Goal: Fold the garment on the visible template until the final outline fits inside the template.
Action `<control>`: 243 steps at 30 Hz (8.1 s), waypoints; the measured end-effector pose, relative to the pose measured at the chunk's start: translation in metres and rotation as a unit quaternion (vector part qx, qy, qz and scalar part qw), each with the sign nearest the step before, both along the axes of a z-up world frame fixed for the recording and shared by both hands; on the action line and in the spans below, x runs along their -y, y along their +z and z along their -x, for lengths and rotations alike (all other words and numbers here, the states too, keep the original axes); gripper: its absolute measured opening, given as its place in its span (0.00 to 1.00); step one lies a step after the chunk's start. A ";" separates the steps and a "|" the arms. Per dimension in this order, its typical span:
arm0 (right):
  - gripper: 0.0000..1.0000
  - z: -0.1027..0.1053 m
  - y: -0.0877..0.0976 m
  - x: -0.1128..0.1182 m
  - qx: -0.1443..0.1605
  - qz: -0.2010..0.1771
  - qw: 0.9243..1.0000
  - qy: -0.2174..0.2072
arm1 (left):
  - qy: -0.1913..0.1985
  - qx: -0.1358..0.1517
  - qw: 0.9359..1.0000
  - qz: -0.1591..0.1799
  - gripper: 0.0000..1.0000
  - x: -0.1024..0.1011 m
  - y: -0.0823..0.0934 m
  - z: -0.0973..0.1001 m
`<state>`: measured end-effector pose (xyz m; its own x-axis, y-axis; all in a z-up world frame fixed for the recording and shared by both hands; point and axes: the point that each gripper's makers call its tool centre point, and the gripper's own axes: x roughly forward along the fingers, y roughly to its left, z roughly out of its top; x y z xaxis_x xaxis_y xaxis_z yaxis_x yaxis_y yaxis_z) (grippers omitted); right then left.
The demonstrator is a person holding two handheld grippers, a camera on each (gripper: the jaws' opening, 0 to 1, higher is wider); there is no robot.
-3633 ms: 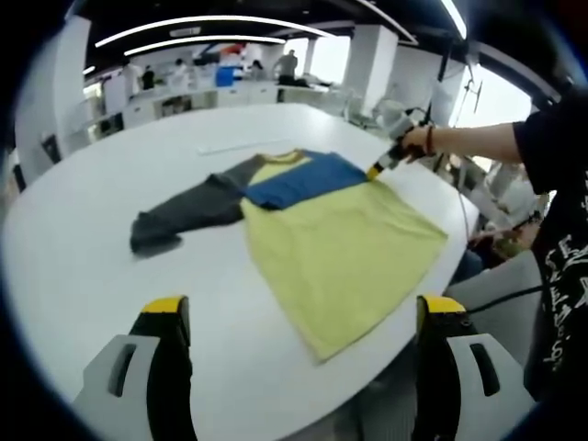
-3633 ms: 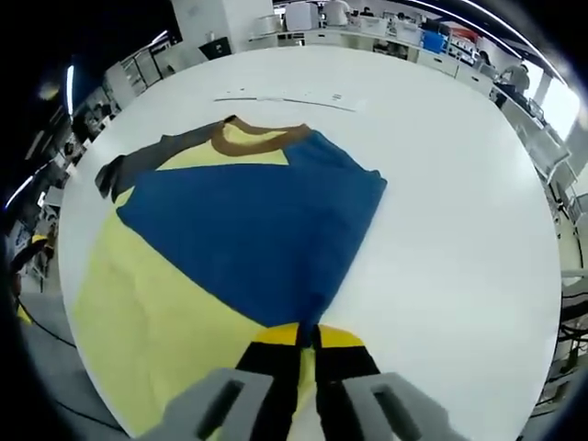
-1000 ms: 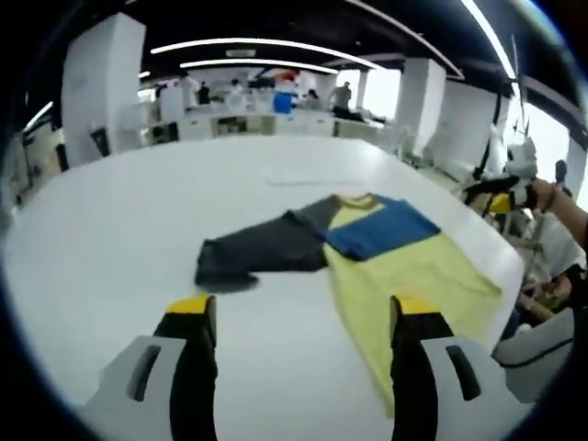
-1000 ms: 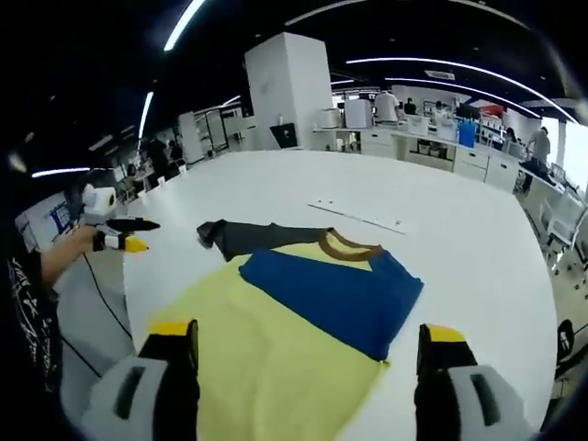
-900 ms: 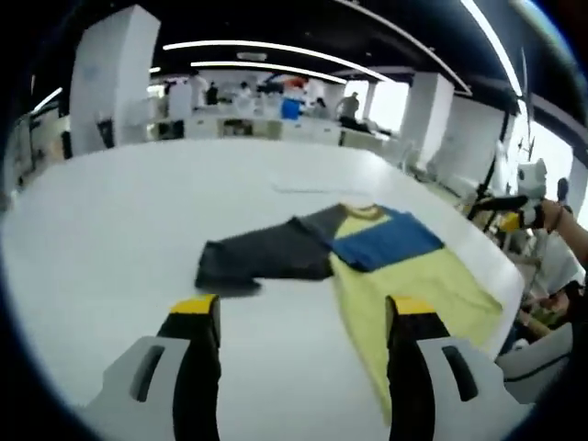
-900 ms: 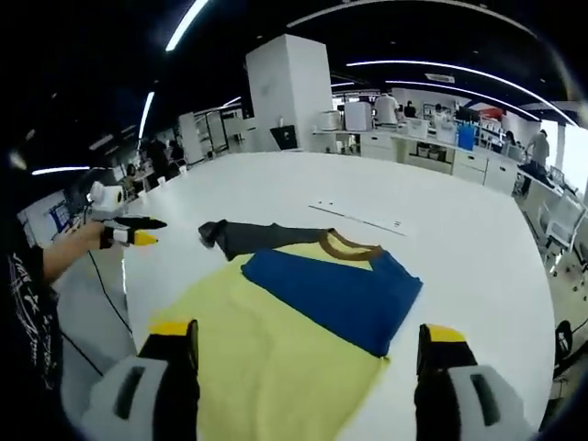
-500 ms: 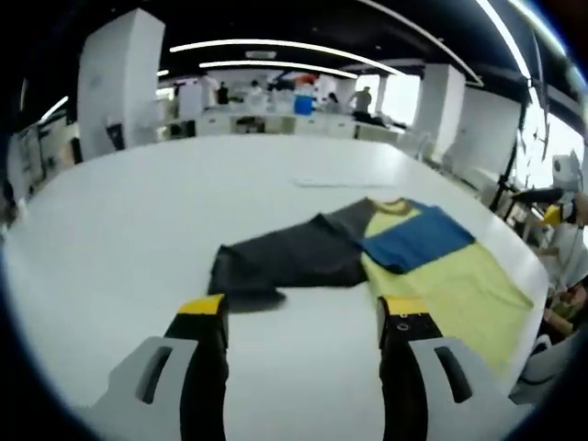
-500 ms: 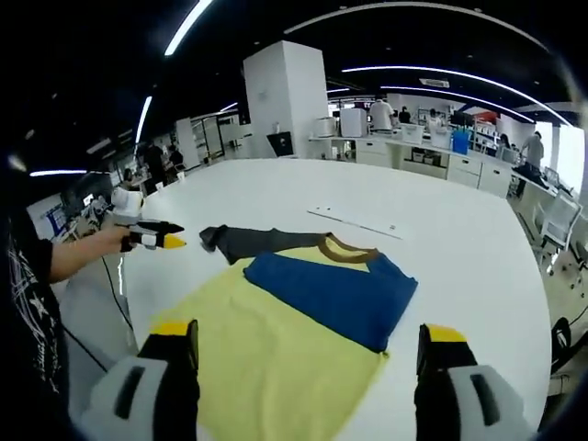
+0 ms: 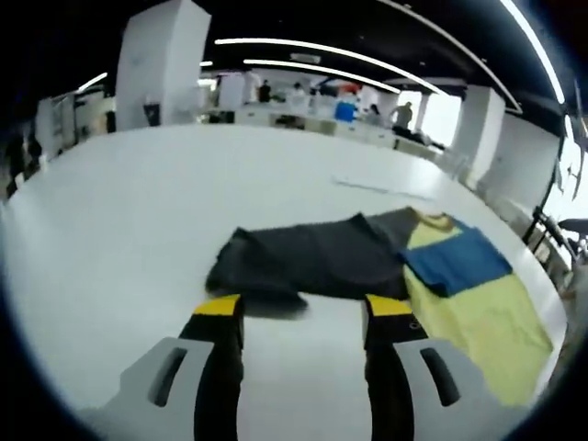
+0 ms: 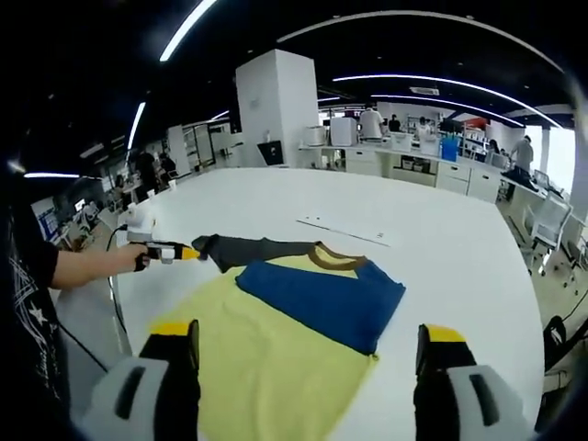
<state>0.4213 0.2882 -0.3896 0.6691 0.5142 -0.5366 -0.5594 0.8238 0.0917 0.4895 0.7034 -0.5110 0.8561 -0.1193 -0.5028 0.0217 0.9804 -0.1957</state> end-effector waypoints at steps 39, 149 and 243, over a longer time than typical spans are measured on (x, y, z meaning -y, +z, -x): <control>0.96 0.013 -0.001 -0.027 0.004 -0.014 0.999 0.031 | 0.037 -0.015 0.997 -0.059 0.00 -0.072 0.021 0.016; 0.99 0.043 -0.018 0.009 -0.018 0.002 0.999 -0.044 | 0.203 -0.079 0.975 -0.046 0.00 -0.141 -0.004 0.045; 0.99 0.078 -0.019 -0.011 -0.007 0.002 1.000 0.011 | -0.138 0.016 0.990 -0.032 0.00 0.115 0.098 -0.059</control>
